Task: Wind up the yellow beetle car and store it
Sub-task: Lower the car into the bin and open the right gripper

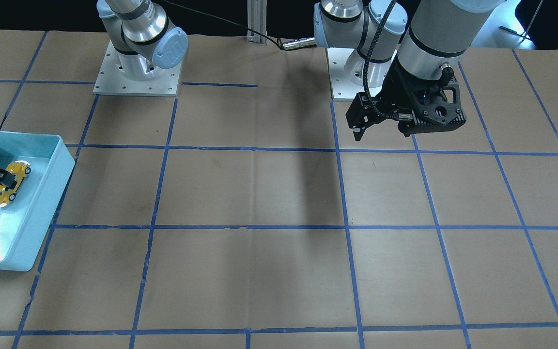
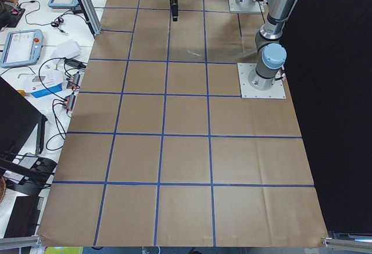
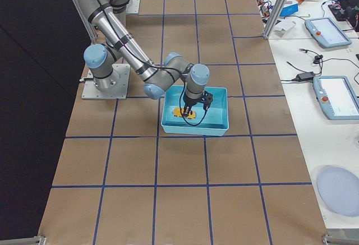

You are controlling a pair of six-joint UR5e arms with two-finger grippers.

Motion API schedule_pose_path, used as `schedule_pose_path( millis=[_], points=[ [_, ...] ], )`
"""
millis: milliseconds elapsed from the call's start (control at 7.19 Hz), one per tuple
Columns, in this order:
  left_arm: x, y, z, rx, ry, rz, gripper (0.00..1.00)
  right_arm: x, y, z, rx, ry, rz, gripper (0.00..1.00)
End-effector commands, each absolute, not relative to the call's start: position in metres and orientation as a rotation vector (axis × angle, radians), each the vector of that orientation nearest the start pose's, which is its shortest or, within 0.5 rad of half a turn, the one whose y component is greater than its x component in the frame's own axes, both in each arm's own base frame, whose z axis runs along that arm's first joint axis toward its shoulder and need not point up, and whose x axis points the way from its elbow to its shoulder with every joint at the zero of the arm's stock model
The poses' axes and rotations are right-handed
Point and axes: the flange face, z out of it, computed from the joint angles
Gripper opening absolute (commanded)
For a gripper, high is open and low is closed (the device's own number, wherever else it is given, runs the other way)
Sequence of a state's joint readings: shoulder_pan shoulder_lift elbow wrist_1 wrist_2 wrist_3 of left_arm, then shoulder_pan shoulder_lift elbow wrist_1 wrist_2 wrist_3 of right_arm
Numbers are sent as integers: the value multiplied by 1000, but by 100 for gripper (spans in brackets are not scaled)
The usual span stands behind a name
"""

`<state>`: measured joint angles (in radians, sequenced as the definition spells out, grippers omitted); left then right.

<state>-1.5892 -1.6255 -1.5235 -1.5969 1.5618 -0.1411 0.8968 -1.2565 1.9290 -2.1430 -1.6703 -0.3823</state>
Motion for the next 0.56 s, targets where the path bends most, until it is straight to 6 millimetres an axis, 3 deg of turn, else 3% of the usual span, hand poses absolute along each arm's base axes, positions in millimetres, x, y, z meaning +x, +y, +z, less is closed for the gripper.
schedule_pose_path(
  millis=[0, 139, 278, 418],
  points=[
    [-143, -508, 482, -193, 3140, 52, 100, -233, -492, 206, 450, 3135, 216, 20],
    [-144, -509, 483, -193, 3142, 47, 100, -236, -495, 211, 443, 3147, 186, 85],
    [-144, -509, 482, -193, 3142, 49, 100, -237, -497, 214, 454, 3157, 159, 100],
    [-144, -507, 482, -188, 3139, 51, 100, -236, -499, 230, 435, 3179, 117, 100]
  ],
)
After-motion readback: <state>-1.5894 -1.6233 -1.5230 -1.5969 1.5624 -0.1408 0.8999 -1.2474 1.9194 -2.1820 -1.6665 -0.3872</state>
